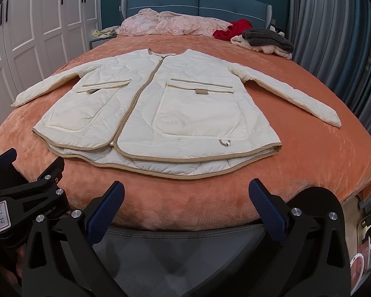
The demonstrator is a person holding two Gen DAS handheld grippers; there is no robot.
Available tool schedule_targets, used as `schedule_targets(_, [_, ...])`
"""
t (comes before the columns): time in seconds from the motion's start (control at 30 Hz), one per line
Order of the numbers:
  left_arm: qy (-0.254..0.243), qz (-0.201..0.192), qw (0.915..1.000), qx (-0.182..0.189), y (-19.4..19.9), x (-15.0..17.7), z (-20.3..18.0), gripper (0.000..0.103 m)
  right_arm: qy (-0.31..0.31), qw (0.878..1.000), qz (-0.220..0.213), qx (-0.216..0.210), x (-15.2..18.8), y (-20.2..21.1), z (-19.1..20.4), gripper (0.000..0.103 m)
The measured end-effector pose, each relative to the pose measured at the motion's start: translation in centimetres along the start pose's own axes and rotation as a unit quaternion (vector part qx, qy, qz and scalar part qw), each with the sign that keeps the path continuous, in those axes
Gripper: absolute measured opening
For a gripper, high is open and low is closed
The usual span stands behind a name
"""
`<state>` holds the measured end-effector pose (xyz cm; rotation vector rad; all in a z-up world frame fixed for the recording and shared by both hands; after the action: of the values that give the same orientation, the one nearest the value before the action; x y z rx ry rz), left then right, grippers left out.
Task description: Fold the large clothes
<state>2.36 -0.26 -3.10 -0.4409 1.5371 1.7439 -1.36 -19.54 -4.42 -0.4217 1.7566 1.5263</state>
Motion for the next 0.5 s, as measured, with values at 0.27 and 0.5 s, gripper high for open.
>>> schedule_targets(0.27, [-0.003, -0.003, 1.0000, -0.001, 0.05, -0.02, -0.18, 0.097, 0.008, 1.000, -0.004, 0.001, -0.10, 0.30, 0.32, 0.098])
schedule_targets(0.5, [-0.001, 0.000, 1.0000, -0.001, 0.07, -0.01, -0.23, 0.097, 0.007, 1.000, -0.004, 0.001, -0.07, 0.28, 0.35, 0.098])
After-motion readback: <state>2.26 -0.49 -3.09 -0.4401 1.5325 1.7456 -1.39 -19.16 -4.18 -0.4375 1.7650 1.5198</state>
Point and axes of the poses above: each gripper's, at about its wrist camera, not at the fingertips, and y roughly against the way its jaws point, z to its left, x to its underside, the point moved 4 cm from there along -y, roughly the way its jaws point, and after that the axes turned 4 degrees about -y, right-handed, at the moved point
